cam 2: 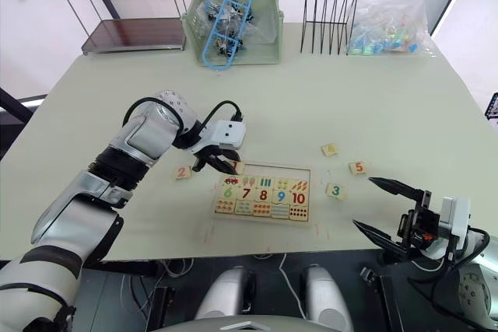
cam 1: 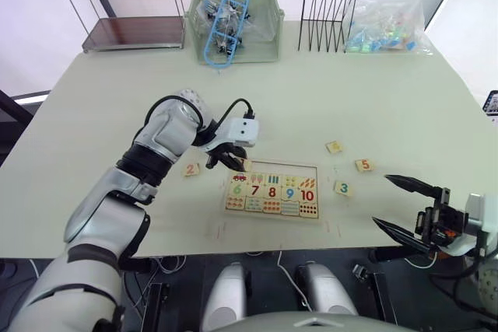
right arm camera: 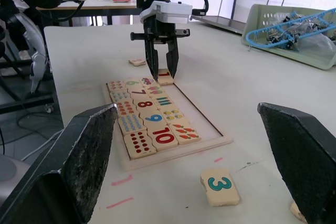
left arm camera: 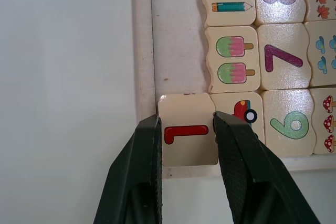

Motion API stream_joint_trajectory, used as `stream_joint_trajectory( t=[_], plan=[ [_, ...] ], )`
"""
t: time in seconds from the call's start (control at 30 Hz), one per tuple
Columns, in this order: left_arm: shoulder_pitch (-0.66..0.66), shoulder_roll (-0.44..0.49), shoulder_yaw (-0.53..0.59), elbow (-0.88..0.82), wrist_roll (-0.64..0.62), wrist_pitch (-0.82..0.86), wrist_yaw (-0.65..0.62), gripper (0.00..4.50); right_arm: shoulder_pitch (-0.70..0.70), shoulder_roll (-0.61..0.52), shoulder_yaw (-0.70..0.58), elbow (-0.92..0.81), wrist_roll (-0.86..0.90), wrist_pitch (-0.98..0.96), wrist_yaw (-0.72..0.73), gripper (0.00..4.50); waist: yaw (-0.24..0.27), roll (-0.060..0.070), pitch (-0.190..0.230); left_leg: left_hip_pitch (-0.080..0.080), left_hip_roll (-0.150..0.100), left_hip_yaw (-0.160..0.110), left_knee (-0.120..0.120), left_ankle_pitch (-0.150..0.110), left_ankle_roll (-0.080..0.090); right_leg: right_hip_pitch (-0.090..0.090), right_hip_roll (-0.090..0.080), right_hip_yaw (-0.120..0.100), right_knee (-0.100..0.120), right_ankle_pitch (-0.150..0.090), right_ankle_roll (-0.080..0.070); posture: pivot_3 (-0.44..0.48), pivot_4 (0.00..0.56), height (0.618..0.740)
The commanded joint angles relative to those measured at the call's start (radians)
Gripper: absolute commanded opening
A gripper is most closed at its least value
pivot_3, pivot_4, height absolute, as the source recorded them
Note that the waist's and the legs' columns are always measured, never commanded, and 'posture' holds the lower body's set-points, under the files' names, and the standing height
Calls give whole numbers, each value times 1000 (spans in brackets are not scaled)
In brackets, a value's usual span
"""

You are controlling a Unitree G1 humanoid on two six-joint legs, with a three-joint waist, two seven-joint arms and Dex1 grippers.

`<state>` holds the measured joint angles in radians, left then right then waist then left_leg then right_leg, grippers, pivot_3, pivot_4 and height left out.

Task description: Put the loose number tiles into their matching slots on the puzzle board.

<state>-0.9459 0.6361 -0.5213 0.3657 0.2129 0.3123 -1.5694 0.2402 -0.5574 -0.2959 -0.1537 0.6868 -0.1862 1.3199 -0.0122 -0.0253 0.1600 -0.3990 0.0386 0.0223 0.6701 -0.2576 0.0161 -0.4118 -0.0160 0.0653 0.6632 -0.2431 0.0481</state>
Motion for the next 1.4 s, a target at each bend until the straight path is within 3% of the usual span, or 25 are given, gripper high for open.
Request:
stream_joint_trajectory(
  t=[0.03, 0.07, 0.1, 0.17, 0.3, 0.67, 1.03, 1.13, 1.3, 1.33, 1.4],
  plan=[
    [-26, -3, 6, -9, -6, -13, -11, 953, 6, 2, -20, -20, 5, -19, -1, 4500, 0, 0, 0, 0, 0, 0, 0, 0, 0, 0, 0, 0, 0, 0, 0, 0, 150, 740],
    [-26, -4, 7, -8, -7, -14, -12, 2011, 6, 2, -21, -18, 4, -20, 0, 4500, 0, 0, 0, 0, 0, 0, 0, 0, 0, 0, 0, 0, 0, 0, 0, 0, 150, 740],
    [-26, -4, 8, -8, -8, -14, -12, 2204, 6, 2, -21, -16, 4, -21, 1, 4500, 0, 0, 0, 0, 0, 0, 0, 0, 0, 0, 0, 0, 0, 0, 0, 0, 150, 740],
    [-26, -2, 7, -9, -9, -16, -17, 3083, 7, 2, -22, -14, 3, -22, 3, 4500, 0, 0, 0, 0, 0, 0, 0, 0, 0, 0, 0, 0, 0, 0, 0, 0, 150, 740],
    [-23, 4, 8, -12, -11, -18, -24, 4428, 8, 2, -21, -11, 3, -24, 4, 4500, 0, 0, 0, 0, 0, 0, 0, 0, 0, 0, 0, 0, 0, 0, 0, 0, 150, 740],
    [-75, 6, 61, 20, -74, 50, -34, 4469, 13, 4, -19, -9, 1, -32, 5, 4500, 0, 0, 0, 0, 0, 0, 0, 0, 0, 0, 0, 0, 0, 0, 0, 0, 150, 740],
    [-81, 9, 185, 231, -145, 15, 74, 4469, 13, 6, -17, -13, 2, -31, 2, 4500, -1, 0, 0, 0, 0, 0, 0, 0, 0, 0, 0, 0, 0, 0, 0, 0, 150, 740],
    [-66, -10, 241, 310, -184, -73, 111, 3762, 3, 4, -12, -12, 2, -24, -1, 4500, 0, 0, 0, 0, 0, 0, 0, 0, 0, 0, 0, 0, 0, 0, 0, 0, 150, 740],
    [-52, -32, 284, 442, -206, -233, 120, 1404, -9, 2, -8, -11, 0, -18, -3, 4500, 0, 0, 0, 0, 0, 0, 0, 0, 0, 0, 0, 0, 0, 0, 0, 0, 150, 740],
    [-47, -35, 289, 455, -212, -261, 114, 716, -9, 2, -9, -12, 0, -18, -4, 4500, 0, 0, 0, 0, 0, 0, 0, 0, 0, 0, 0, 0, 0, 0, 0, 0, 150, 740],
    [-42, -41, 293, 478, -218, -307, 104, 22, -8, 1, -11, -13, 1, -17, -5, 4500, 0, 0, 0, 0, 0, 0, 0, 0, 0, 0, 0, 0, 0, 0, 0, 0, 150, 740]
  ],
)
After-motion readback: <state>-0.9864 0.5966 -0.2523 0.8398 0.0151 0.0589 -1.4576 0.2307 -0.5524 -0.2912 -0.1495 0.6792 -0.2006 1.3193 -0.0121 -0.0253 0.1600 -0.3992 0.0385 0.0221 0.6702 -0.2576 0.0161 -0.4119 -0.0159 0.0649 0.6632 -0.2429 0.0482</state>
